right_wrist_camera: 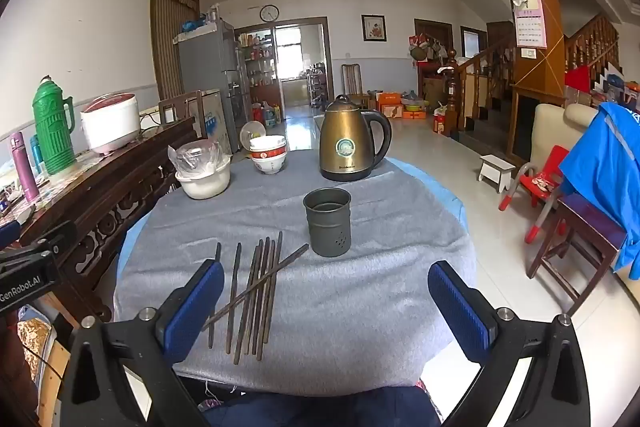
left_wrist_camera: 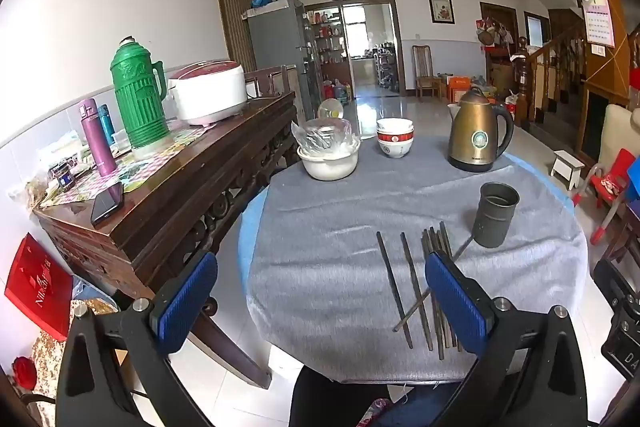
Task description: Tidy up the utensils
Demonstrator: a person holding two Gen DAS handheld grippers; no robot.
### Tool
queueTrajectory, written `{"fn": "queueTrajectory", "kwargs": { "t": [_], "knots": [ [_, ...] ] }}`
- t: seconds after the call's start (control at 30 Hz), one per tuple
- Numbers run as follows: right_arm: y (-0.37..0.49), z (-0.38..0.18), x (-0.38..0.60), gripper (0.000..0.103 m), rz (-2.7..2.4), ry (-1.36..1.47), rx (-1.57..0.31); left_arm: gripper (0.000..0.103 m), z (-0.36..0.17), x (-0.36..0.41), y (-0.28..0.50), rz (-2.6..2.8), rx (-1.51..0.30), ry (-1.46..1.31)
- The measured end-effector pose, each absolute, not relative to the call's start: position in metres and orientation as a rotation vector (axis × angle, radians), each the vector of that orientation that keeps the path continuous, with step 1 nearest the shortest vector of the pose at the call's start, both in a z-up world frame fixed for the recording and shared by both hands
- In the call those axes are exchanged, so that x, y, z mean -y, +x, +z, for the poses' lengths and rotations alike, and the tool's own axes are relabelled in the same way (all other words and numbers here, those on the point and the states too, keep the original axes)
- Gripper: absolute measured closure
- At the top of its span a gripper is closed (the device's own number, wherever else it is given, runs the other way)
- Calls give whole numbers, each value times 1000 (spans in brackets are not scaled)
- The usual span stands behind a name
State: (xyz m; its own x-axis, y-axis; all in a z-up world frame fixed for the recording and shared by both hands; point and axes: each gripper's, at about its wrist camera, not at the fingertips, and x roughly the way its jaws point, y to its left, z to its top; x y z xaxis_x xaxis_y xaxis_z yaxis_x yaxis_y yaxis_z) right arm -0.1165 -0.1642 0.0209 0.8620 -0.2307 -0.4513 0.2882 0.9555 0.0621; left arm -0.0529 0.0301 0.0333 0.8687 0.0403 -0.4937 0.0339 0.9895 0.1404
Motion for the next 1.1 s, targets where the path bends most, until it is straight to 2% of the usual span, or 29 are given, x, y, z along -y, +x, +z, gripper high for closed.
{"fn": "queueTrajectory", "kwargs": {
  "t": [1.1],
  "knots": [
    [-107,11,164,0,-268,145,-523,0,22,-29,-49,-8,-552,149]
  ]
}}
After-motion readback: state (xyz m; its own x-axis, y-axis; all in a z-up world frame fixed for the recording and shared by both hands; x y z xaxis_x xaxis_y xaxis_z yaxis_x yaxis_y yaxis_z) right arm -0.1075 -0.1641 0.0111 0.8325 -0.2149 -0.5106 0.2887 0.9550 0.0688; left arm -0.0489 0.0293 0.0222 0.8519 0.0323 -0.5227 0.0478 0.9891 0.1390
